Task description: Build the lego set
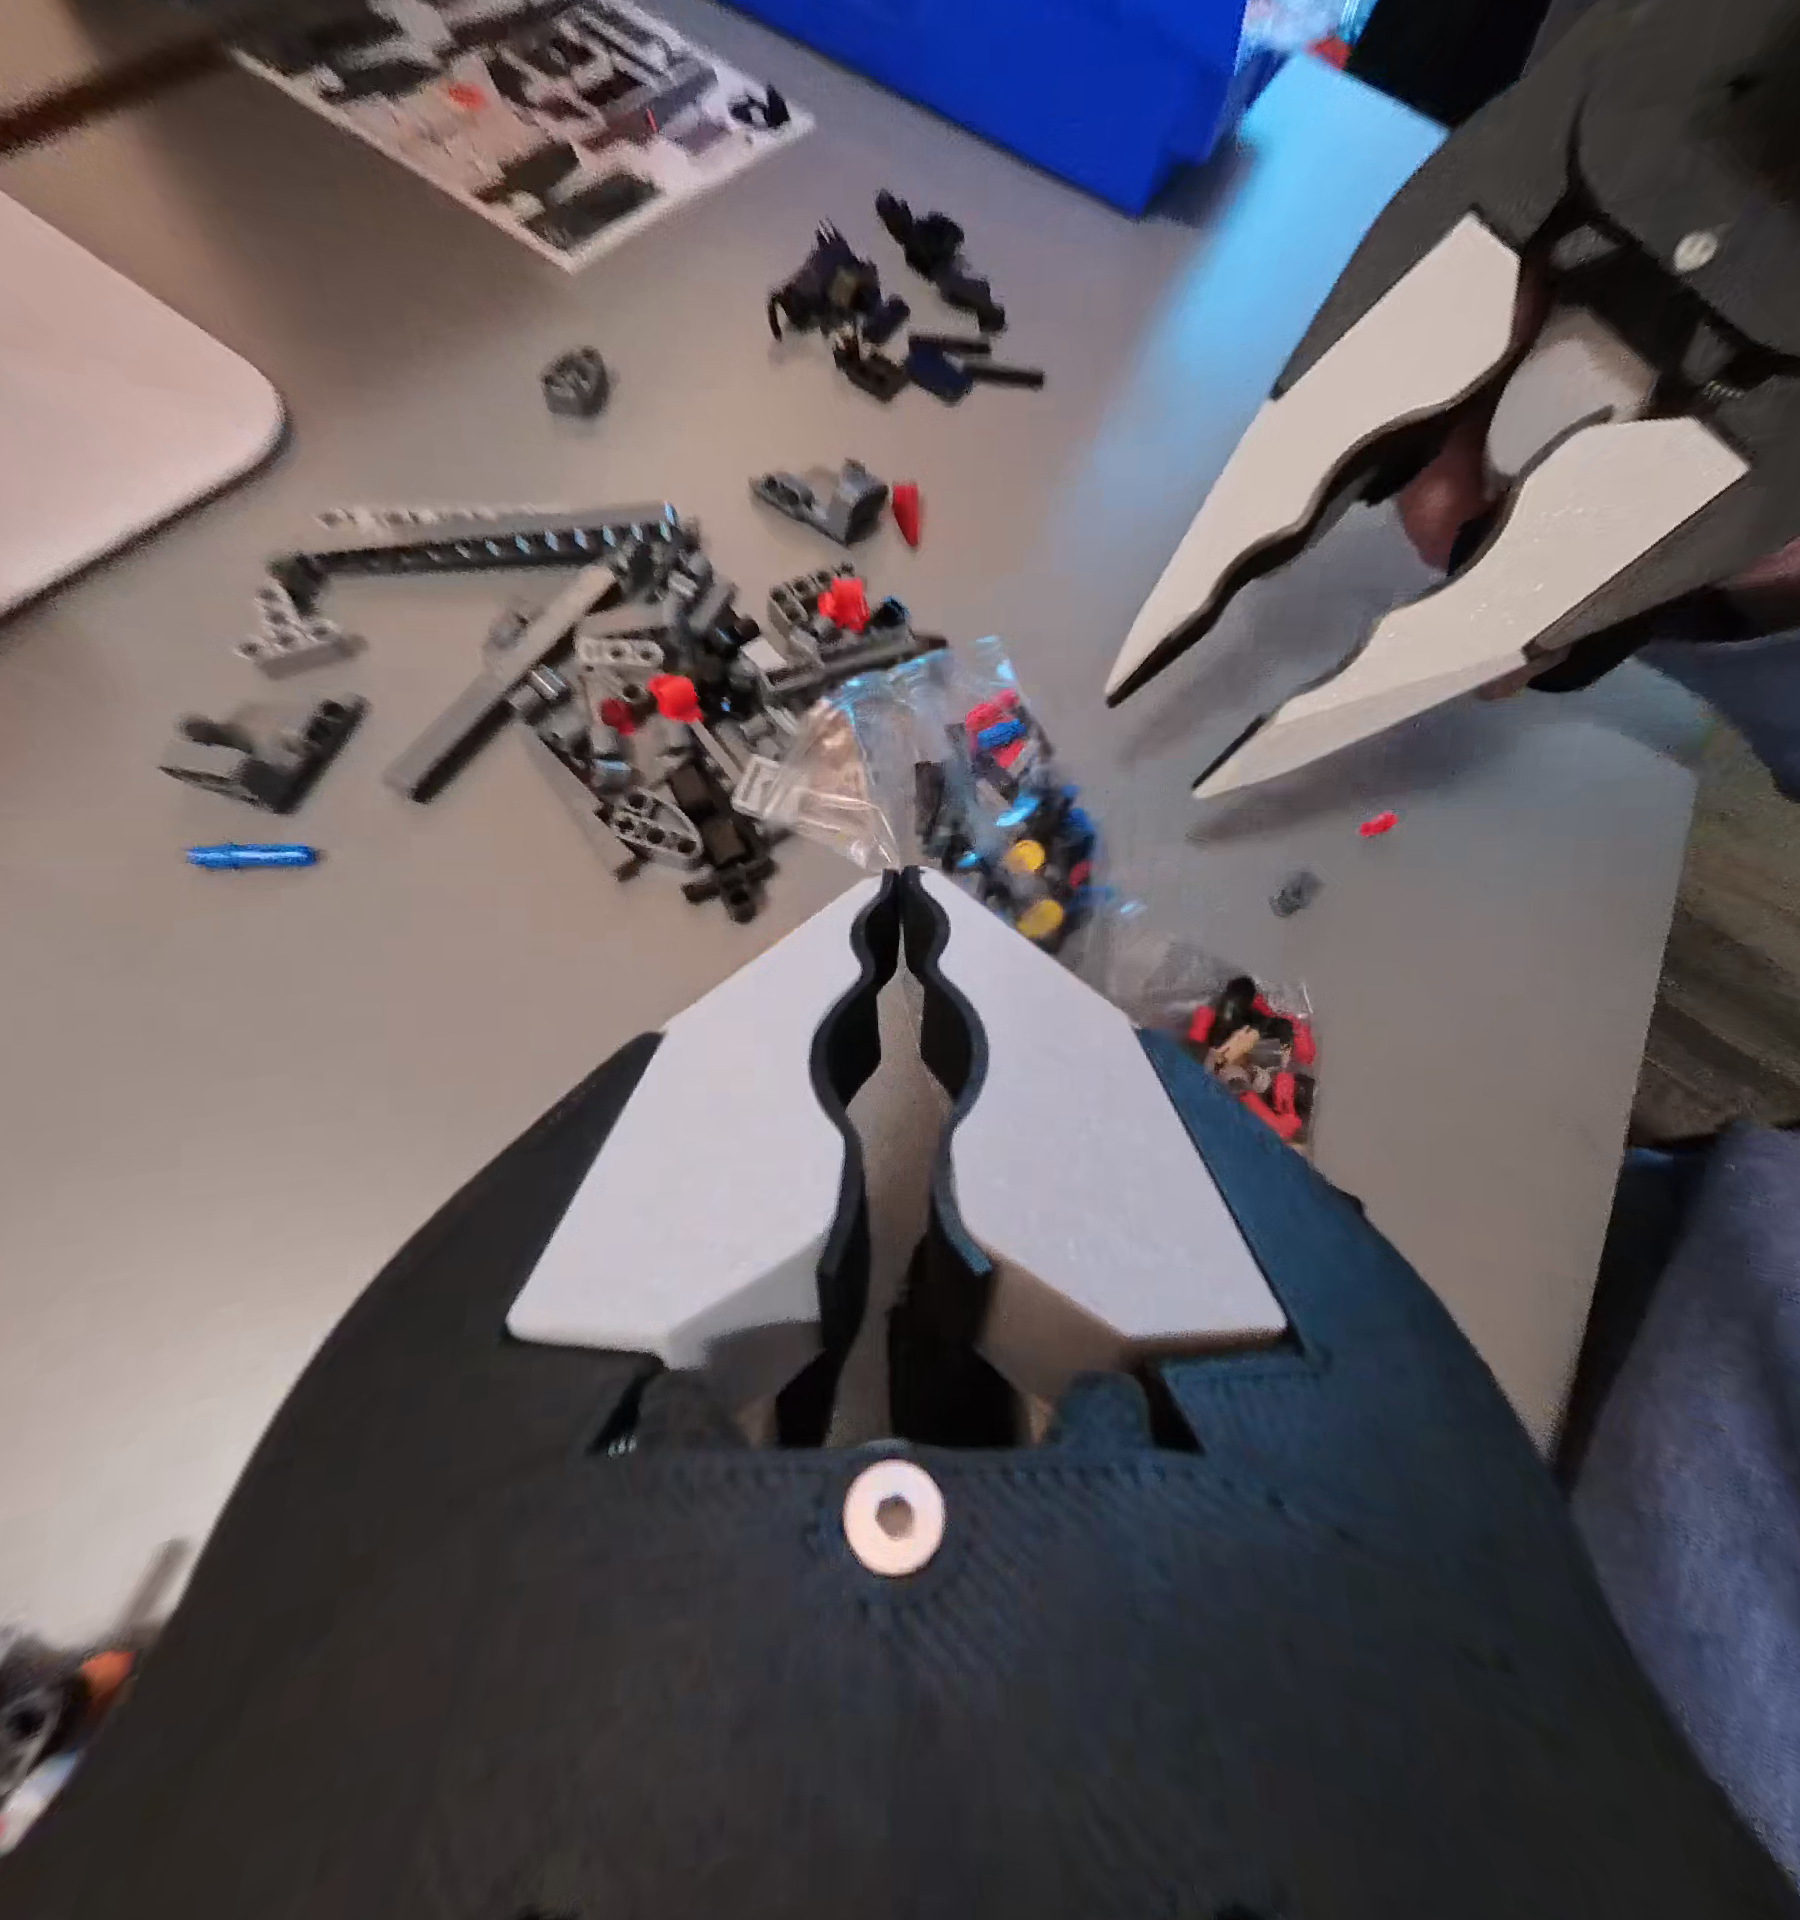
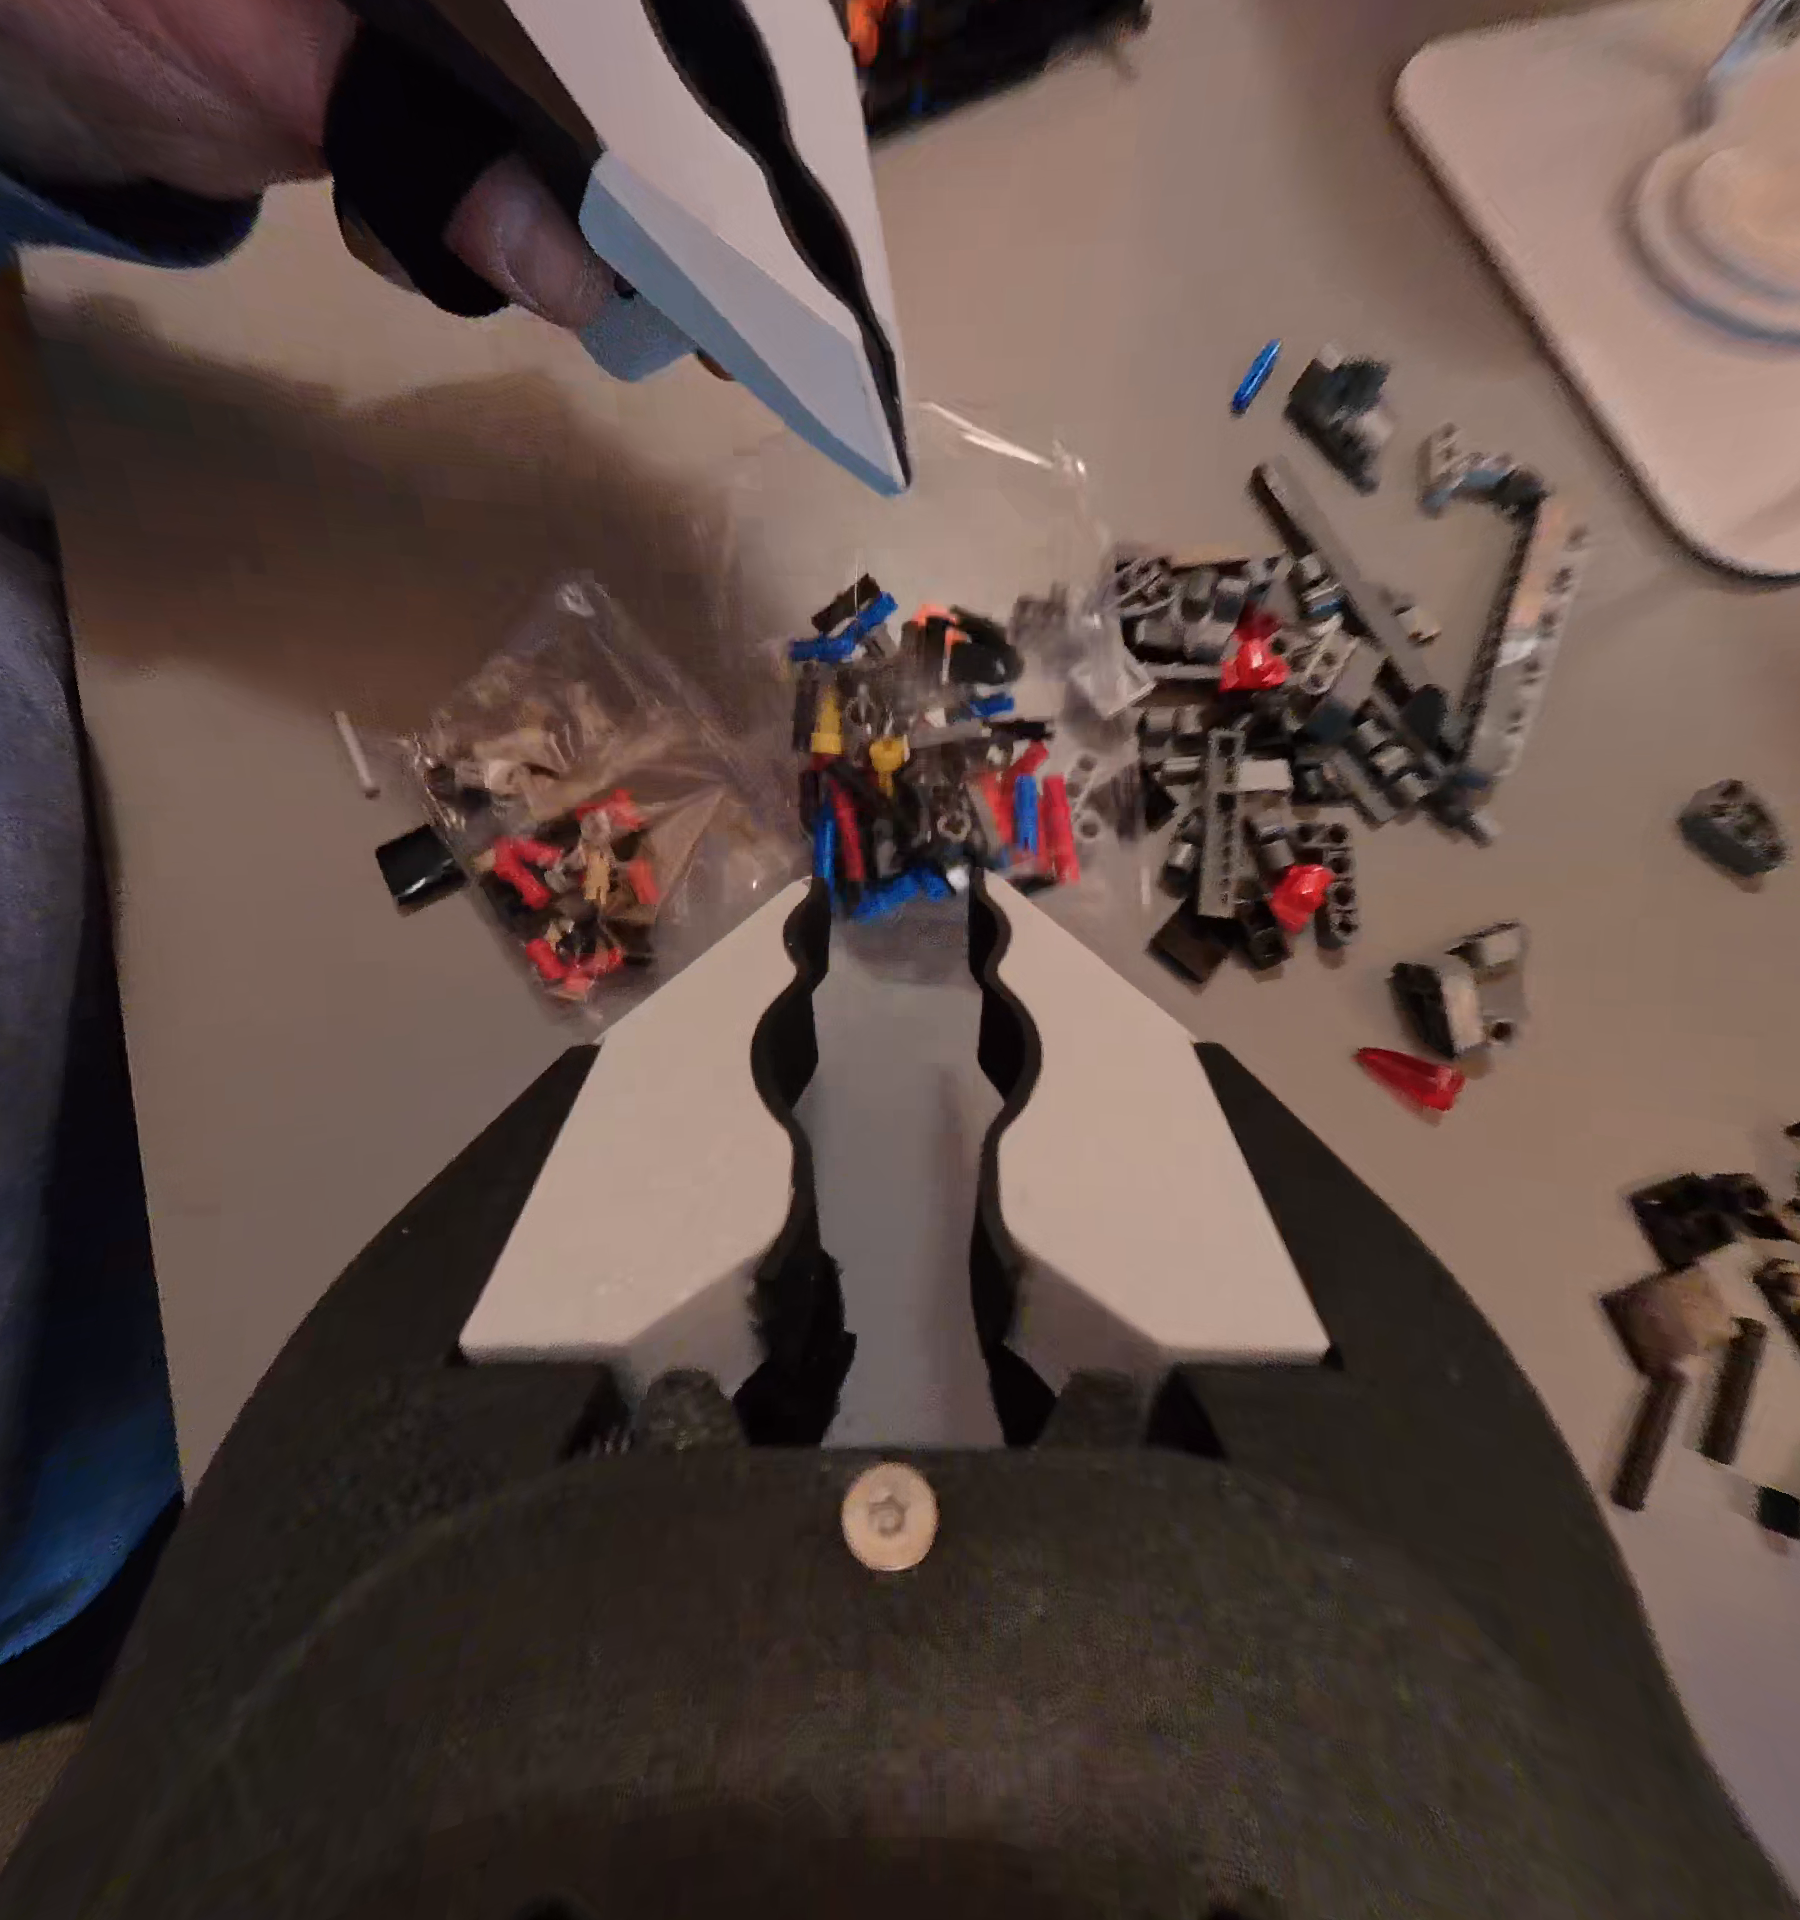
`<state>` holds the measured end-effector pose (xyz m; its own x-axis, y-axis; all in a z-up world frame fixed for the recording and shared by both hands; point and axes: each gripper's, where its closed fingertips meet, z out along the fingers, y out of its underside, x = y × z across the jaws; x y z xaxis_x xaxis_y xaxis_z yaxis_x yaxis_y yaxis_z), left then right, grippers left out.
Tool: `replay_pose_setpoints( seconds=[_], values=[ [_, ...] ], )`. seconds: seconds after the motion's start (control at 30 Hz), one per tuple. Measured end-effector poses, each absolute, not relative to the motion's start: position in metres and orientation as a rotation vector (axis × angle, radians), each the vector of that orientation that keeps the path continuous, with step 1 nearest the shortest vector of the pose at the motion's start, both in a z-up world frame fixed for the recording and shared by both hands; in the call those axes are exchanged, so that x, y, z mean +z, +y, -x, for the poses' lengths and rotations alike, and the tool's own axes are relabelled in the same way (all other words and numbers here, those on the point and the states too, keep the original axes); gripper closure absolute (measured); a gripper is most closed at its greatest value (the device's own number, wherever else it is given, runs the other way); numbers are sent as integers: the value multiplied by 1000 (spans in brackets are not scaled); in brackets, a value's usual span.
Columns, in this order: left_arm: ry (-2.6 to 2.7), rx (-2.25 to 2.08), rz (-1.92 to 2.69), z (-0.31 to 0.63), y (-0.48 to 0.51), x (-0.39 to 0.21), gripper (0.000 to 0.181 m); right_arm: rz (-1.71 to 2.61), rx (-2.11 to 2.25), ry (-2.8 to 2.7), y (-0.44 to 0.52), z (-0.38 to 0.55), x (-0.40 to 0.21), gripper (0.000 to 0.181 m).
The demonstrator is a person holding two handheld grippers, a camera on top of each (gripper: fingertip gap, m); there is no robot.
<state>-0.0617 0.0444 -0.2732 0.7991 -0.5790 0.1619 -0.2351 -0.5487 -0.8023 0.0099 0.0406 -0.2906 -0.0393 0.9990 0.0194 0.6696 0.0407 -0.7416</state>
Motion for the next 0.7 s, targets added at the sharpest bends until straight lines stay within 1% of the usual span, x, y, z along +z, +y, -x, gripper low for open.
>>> replay_pose_setpoints(
  seconds=[0.03, 0.27, 0.37, 0.47, 0.6, 0.63, 0.7],
  values=[
    [586, -528, 2125, 66, 46, -263, 181, 1670, 782, -1740, 43, -11, -284, 158],
    [677, -360, 2063, 121, 56, -195, 181, 1666, 876, -1652, 52, -23, -269, 159],
    [720, -340, 2104, 154, 68, -184, 181, 1678, 877, -1663, 51, -26, -272, 159],
    [697, -353, 2175, 187, 87, -194, 181, 1675, 871, -1704, 44, -27, -276, 155],
    [696, -397, 2284, 214, 108, -230, 181, 1628, 904, -1824, 11, -15, -278, 138],
    [696, -349, 2339, 223, 113, -244, 179, 1601, 919, -1876, -3, -12, -280, 137],
    [707, -212, 2363, 238, 123, -259, 165, 1511, 938, -1972, -34, -6, -281, 141]
  ],
)
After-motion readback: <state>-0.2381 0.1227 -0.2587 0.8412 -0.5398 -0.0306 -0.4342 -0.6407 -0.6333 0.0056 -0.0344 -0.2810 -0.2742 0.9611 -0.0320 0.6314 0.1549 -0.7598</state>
